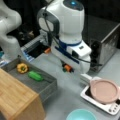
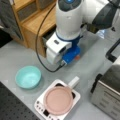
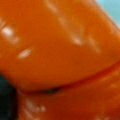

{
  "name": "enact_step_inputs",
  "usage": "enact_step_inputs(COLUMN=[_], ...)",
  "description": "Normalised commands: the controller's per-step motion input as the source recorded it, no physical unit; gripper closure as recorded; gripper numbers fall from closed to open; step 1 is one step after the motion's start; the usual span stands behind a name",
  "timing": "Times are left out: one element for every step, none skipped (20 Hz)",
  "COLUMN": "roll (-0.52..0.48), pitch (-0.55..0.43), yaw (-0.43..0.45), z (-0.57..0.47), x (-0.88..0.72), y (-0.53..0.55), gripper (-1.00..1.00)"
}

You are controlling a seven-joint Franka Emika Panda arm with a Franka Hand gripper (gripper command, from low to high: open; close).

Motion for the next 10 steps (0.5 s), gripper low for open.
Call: enact_step_inputs(roll=[0.042,0.034,0.034,0.033,0.011,0.01,0.01,0.037,0.041,0.047], pitch=[-0.104,-0.097,-0.09,-0.091,-0.102,-0.111,-0.125,-0.11,-0.116,-0.134], yaw=[0.183,0.156,0.125,0.106,0.084,0.087,0.089,0.104,0.116,0.133], z=[-0.02,-0.03,-0.03,-0.03,-0.02,-0.01,-0.01,-0.02,-0.03,-0.05], x=[-0.44,-0.52,-0.61,-0.65,-0.72,-0.78,-0.77,-0.78,-0.8,-0.8], y=[-0.19,-0.2,-0.21,-0.2,-0.2,-0.19,-0.17,-0.16,-0.16,-0.16], gripper=[1.0,1.0,1.0,1.0,1.0,1.0,1.0,1.0,1.0,1.0])
